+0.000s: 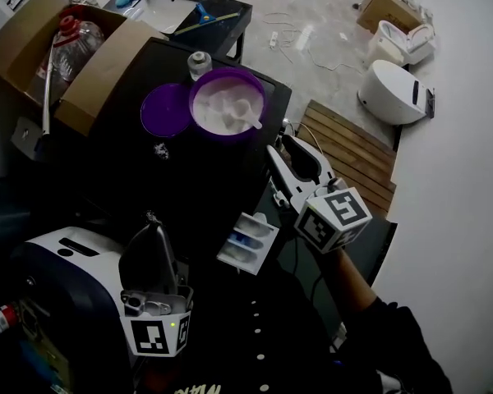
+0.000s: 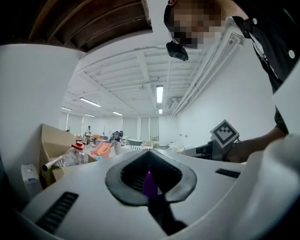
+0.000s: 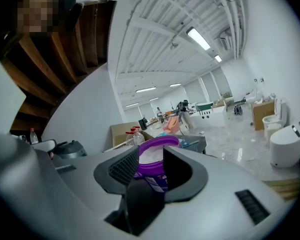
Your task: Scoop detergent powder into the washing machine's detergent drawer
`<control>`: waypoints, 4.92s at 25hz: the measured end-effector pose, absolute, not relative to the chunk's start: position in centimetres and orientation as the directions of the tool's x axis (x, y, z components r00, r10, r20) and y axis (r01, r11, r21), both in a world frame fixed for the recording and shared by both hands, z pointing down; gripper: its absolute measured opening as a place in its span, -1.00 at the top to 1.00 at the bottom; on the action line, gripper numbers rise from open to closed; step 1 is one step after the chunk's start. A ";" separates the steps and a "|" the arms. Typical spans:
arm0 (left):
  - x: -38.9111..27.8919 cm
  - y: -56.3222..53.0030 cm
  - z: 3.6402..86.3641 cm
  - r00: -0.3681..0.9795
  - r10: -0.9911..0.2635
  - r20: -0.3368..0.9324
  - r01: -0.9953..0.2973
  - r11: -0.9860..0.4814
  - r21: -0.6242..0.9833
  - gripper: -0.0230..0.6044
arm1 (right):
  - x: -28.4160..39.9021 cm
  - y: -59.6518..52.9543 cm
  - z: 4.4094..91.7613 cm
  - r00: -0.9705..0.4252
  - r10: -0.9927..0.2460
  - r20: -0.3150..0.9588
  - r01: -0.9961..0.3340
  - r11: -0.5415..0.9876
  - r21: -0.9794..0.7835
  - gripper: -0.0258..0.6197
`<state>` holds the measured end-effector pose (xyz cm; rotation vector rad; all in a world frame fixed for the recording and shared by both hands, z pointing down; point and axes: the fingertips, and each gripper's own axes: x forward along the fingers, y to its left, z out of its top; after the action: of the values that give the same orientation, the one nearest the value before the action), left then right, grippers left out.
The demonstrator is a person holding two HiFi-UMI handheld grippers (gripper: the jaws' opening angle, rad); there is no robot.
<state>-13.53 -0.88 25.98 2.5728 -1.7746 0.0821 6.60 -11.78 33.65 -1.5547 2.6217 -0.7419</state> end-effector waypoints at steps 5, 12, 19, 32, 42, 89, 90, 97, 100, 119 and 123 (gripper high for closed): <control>-13.1 -1.6 28.4 0.341 -0.932 0.124 -0.939 -0.344 -0.006 0.88 | 5.7 -14.3 36.8 -0.528 -0.808 0.262 -0.773 0.330 -0.542 0.54; -12.9 -2.3 30.1 0.317 -0.932 0.173 -0.947 -0.322 0.000 0.88 | 5.0 -16.1 38.9 -0.558 -0.789 0.259 -0.681 0.257 -0.686 0.56; -12.6 -2.6 31.1 0.308 -0.930 0.200 -0.950 -0.312 0.009 0.88 | 4.8 -17.0 39.3 -0.569 -0.785 0.246 -0.609 0.202 -0.767 0.61; -12.1 -2.5 31.5 0.311 -0.927 0.208 -0.949 -0.315 0.019 0.88 | 5.6 -17.2 39.1 -0.560 -0.795 0.235 -0.610 0.204 -0.766 0.82; -12.7 -2.3 31.2 0.307 -0.932 0.195 -0.951 -0.308 0.023 0.88 | 4.6 -18.1 37.0 -0.597 -0.733 0.325 -0.802 0.555 -0.222 0.83; -12.5 -2.3 28.2 0.337 -0.935 0.112 -0.941 -0.337 0.016 0.88 | 5.0 -16.7 33.0 -0.738 -0.649 0.185 -0.583 0.475 -0.659 0.83; -12.4 -2.2 28.0 0.340 -0.934 0.107 -0.940 -0.340 0.016 0.88 | 5.2 -16.3 32.4 -0.738 -0.652 0.176 -0.581 0.481 -0.656 0.83; -11.4 -1.5 27.1 0.393 -0.916 0.080 -0.919 -0.393 0.016 0.88 | 6.3 -11.9 28.2 -0.744 -0.660 0.100 -0.530 0.492 -0.691 0.83; -11.0 -1.2 26.6 0.416 -0.907 0.064 -0.909 -0.416 0.014 0.88 | 6.8 -9.6 27.2 -0.745 -0.662 0.082 -0.515 0.492 -0.702 0.83; -8.9 0.5 26.7 0.548 -0.835 0.038 -0.836 -0.549 -0.003 0.88 | 8.7 3.3 31.7 -0.681 -0.704 0.202 -0.630 0.423 -0.651 0.83; -8.6 0.8 28.0 0.568 -0.820 0.064 -0.822 -0.569 0.005 0.88 | 8.1 5.1 35.3 -0.672 -0.697 0.251 -0.664 0.417 -0.620 0.83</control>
<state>-8.59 0.82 27.99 2.7517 -1.4413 0.0849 8.11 5.12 35.29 -1.2529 2.6055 -1.1080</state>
